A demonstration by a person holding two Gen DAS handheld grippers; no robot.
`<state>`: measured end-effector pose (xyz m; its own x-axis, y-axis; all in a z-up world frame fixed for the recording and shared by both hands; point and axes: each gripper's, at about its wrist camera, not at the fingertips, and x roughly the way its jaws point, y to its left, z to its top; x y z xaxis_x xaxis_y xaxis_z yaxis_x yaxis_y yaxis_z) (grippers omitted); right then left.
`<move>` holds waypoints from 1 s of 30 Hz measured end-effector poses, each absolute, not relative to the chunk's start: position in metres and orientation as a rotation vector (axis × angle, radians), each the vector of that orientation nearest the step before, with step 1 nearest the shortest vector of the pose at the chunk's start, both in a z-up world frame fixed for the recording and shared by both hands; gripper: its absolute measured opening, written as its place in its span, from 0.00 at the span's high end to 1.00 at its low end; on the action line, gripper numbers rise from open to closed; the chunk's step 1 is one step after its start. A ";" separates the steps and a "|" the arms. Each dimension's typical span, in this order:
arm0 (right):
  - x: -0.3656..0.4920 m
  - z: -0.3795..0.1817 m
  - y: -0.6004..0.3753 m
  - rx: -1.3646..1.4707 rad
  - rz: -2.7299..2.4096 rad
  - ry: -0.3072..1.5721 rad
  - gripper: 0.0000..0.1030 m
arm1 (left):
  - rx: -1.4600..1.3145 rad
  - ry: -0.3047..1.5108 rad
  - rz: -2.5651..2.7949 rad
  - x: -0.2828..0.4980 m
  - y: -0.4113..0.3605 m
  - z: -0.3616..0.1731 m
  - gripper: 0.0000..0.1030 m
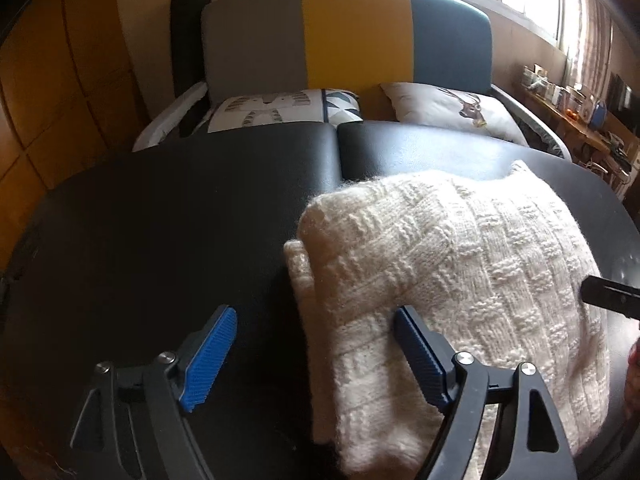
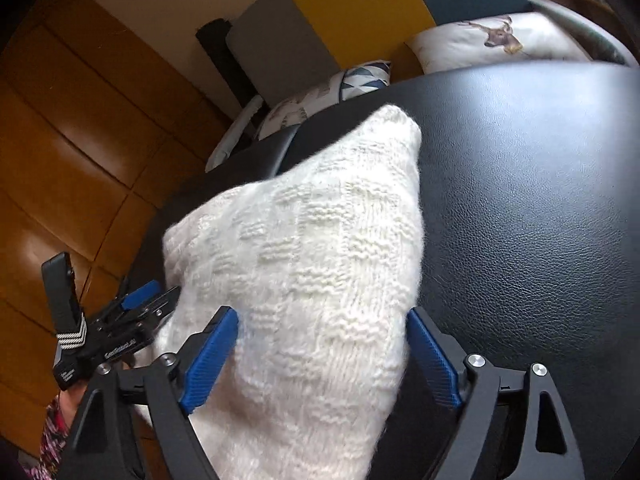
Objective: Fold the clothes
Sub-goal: 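Grasp the sweater bundle edge with the right gripper while the left gripper grasps its end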
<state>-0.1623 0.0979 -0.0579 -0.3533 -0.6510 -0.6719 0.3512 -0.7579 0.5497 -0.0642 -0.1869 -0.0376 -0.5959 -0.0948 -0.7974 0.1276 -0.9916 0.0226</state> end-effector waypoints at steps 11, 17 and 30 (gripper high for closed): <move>-0.169 -0.064 0.102 1.305 -2.044 -0.460 0.16 | 1.501 0.405 -2.811 -0.082 -0.229 -0.057 0.10; -0.174 -0.080 0.105 1.330 -1.921 -0.600 0.15 | 1.637 0.559 -2.793 -0.095 -0.241 -0.078 0.00; -0.165 -0.078 0.098 1.297 -1.939 -0.511 0.29 | 1.656 0.499 -2.858 -0.112 -0.228 -0.082 0.06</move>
